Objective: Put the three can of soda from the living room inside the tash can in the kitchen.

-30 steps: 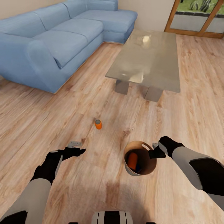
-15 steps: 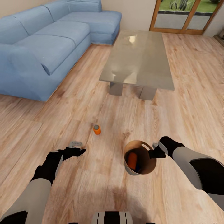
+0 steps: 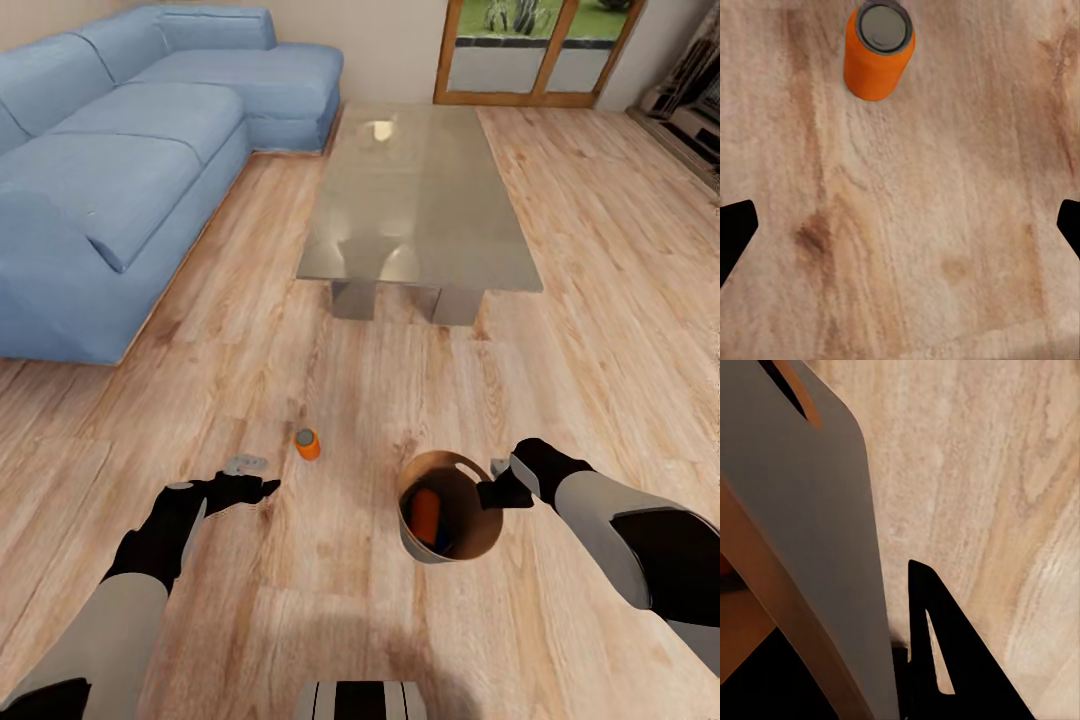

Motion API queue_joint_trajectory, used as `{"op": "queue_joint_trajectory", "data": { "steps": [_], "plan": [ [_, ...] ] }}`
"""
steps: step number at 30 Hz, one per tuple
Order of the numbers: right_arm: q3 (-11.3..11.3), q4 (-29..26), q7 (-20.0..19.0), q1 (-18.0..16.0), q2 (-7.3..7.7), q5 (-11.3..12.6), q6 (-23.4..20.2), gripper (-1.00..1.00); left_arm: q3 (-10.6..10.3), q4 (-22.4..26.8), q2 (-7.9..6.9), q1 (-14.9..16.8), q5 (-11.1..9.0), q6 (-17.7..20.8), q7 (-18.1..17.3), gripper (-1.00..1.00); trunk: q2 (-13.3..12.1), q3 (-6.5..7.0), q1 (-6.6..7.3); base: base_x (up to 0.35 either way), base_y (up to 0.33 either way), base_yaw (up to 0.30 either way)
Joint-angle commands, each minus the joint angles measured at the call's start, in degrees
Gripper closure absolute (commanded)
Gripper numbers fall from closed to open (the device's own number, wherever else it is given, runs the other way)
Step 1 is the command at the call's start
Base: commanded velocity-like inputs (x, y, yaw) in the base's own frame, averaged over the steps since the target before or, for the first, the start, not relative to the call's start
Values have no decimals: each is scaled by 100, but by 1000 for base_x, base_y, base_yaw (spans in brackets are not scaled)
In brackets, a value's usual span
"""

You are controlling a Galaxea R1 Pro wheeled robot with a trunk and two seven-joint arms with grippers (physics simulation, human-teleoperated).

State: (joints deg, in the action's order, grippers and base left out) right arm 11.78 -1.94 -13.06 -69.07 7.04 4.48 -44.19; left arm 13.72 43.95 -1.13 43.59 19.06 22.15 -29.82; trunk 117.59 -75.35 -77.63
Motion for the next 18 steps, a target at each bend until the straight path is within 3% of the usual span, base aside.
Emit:
{"op": "queue_joint_trajectory", "data": {
  "steps": [1,7,13,18],
  "plan": [
    [-67,1,-12,-1,-1,79,-11,100,0,0,11,0,1,0,12,-100,0,4,0,222,267,-244],
    [-75,1,-12,-1,8,76,-11,100,-15,0,81,0,1,0,121,-100,0,28,0,241,249,-244],
    [-87,1,-18,-1,43,79,-11,100,-287,-4,161,0,7,3,224,-100,0,52,0,258,232,-244],
    [-80,1,-16,-1,26,79,-11,100,-346,-3,177,0,6,8,278,-100,0,62,0,261,229,-140]
  ]
}}
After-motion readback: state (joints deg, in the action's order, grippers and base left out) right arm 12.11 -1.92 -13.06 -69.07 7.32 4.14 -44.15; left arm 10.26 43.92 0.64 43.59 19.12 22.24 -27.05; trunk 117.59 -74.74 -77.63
